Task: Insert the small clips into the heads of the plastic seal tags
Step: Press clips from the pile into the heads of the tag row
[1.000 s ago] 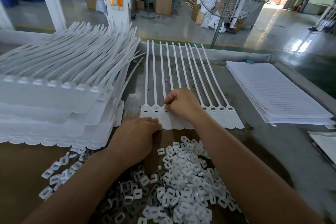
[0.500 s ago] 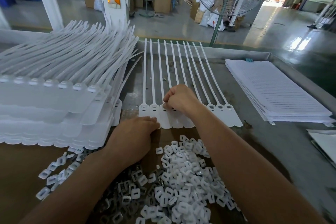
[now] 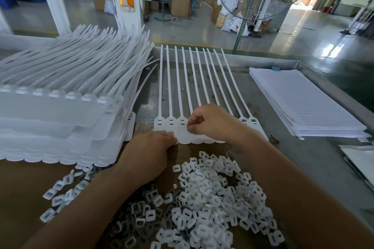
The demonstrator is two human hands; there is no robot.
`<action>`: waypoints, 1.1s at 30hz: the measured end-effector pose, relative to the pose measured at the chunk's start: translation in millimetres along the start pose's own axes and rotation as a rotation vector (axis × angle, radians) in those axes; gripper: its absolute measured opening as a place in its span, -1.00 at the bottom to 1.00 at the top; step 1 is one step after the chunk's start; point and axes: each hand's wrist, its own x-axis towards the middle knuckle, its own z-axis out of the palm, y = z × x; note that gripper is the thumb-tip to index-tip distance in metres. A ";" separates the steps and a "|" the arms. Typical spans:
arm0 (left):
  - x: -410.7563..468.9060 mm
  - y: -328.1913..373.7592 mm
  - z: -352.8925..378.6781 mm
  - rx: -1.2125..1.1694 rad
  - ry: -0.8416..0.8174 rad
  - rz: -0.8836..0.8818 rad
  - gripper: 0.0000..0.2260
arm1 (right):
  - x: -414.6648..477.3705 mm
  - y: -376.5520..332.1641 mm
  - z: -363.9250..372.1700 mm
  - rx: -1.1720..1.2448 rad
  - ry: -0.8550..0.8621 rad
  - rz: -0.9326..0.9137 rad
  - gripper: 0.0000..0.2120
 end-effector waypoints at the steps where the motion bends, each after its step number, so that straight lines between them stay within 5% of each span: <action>1: -0.3 0.0 0.0 -0.006 0.007 -0.002 -0.56 | -7.3 0.4 -1.6 -0.020 -0.035 0.003 -0.96; 21: -0.1 4.6 -5.2 -0.005 -0.046 -0.043 -0.52 | -38.1 3.9 1.8 -0.115 -0.205 0.037 -0.84; 33: 0.6 3.1 -5.2 -0.015 -0.048 -0.035 -0.52 | -34.2 15.4 -0.1 0.097 -0.006 0.032 -0.92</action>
